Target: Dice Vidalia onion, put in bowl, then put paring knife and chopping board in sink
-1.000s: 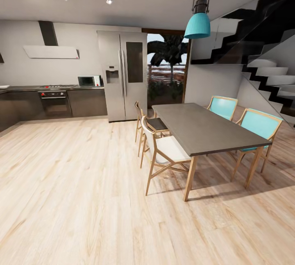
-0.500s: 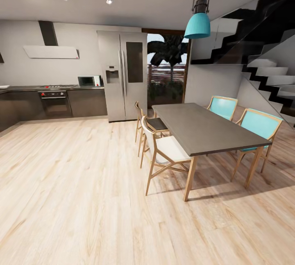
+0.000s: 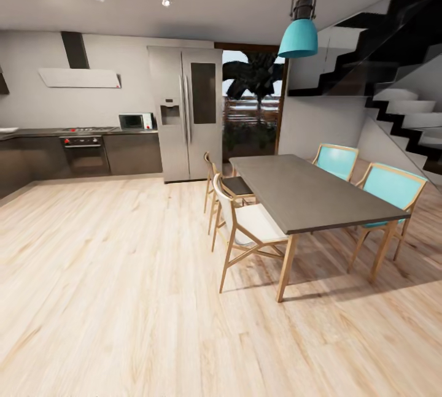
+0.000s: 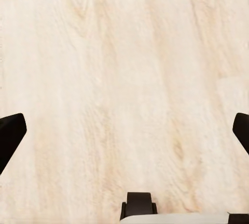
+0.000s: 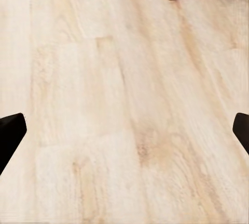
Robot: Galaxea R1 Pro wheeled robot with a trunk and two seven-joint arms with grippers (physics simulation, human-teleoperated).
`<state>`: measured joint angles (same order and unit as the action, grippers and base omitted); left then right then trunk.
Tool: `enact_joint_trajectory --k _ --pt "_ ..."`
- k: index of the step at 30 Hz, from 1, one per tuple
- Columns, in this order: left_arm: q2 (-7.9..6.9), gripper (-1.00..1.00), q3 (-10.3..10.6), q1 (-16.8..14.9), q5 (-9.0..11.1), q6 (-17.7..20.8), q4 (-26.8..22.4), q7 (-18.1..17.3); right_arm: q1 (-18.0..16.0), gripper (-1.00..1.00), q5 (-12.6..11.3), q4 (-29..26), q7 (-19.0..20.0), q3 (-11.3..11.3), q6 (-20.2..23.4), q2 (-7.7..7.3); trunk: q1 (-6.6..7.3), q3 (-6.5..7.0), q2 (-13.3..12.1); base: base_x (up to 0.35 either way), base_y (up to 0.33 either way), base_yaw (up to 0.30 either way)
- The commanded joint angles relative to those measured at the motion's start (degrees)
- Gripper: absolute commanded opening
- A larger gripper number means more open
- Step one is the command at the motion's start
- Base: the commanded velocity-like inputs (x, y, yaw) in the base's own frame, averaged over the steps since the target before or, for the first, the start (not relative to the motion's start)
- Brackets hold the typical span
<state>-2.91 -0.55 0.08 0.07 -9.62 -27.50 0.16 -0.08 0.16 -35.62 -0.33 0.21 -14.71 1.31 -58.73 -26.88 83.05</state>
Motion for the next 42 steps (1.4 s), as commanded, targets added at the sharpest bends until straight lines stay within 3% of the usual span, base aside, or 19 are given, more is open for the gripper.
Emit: enact_joint_trajectory --k 1,13,33,42 --pt "0.01 1.0 -0.1 0.0 0.0 -0.2 0.1 0.0 0.0 1.0 0.0 0.3 0.0 0.0 -0.2 0.04 0.0 -0.04 0.0 0.034 0.0 0.195" --pt "0.0 1.0 -0.1 0.0 0.0 -0.4 0.4 -0.2 0.0 1.0 0.0 1.0 -0.1 0.0 -0.6 0.1 0.0 -0.04 0.0 0.225 0.023 0.266" --pt "0.01 1.0 -0.1 0.0 0.0 -0.4 0.4 -0.3 0.0 1.0 0.0 1.1 -0.1 0.0 -0.7 0.1 0.0 -0.04 0.0 0.193 0.212 0.279" --pt "0.01 1.0 -0.1 0.0 0.0 -0.4 0.4 -0.4 0.0 1.0 0.0 1.1 -0.1 0.0 -0.7 0.1 0.0 -0.04 0.0 0.254 0.052 0.279"
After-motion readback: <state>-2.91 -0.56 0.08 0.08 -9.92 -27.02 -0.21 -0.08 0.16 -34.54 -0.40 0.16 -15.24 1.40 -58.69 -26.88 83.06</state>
